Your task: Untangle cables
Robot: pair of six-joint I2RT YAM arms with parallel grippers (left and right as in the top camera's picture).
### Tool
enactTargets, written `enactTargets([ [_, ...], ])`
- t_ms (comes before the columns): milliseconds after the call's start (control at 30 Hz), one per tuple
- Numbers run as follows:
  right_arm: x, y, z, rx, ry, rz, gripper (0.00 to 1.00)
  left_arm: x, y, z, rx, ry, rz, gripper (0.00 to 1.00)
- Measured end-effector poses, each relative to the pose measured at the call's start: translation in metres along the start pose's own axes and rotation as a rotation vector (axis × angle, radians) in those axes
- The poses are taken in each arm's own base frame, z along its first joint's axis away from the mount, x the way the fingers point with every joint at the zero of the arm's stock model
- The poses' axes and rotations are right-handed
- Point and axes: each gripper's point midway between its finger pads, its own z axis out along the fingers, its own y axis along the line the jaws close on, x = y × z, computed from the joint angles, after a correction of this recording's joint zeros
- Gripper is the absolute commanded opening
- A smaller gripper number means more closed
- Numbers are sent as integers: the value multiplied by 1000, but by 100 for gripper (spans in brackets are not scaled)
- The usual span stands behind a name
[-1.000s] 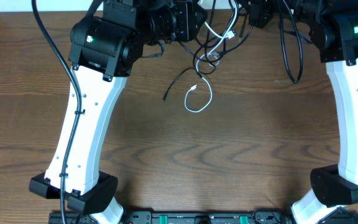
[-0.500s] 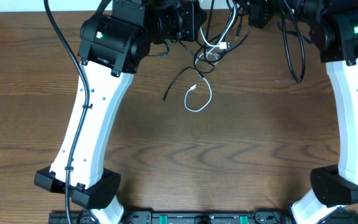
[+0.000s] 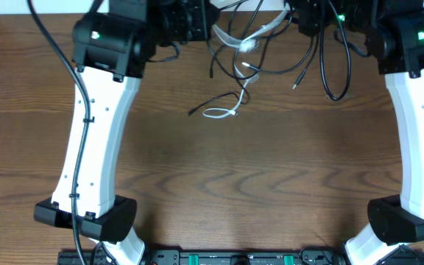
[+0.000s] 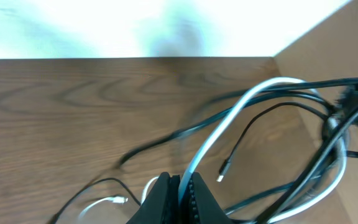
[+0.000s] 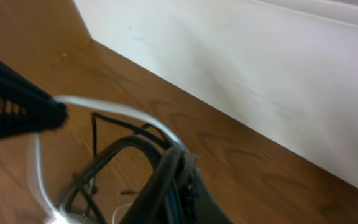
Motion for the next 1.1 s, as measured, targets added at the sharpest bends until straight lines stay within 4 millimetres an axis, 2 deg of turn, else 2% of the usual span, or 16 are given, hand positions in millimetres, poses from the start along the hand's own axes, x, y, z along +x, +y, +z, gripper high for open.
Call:
enactTargets([
  [100, 7, -20, -6, 53, 21, 17, 1, -11, 28, -13, -49, -33, -36, 8],
  [233, 14, -43, -15, 106, 40, 38, 1, -28, 64, -46, -123, -105, -80, 7],
  [333, 19, -56, -21, 136, 52, 57, 1, -38, 86, -92, -189, -187, -97, 7],
  [467, 25, -68, -27, 160, 65, 80, 1, -51, 103, -156, -271, -326, -107, 7],
  [500, 25, -71, -29, 166, 64, 83, 1, -52, 107, -161, -284, -338, -111, 7],
  [533, 26, -78, -32, 179, 64, 92, 1, -54, 119, -169, -313, -353, -127, 7],
  [700, 38, -101, -46, 232, 89, 139, 1, -56, 146, -186, -390, -382, -152, 7],
  [867, 50, -122, -58, 305, 121, 174, 1, -64, 159, -200, -437, -430, -153, 7],
  [967, 56, -131, -65, 341, 135, 189, 1, -72, 174, -216, -501, -486, -154, 7],
  [1100, 58, -137, -68, 367, 140, 192, 1, -71, 199, -239, -604, -526, -190, 7],
])
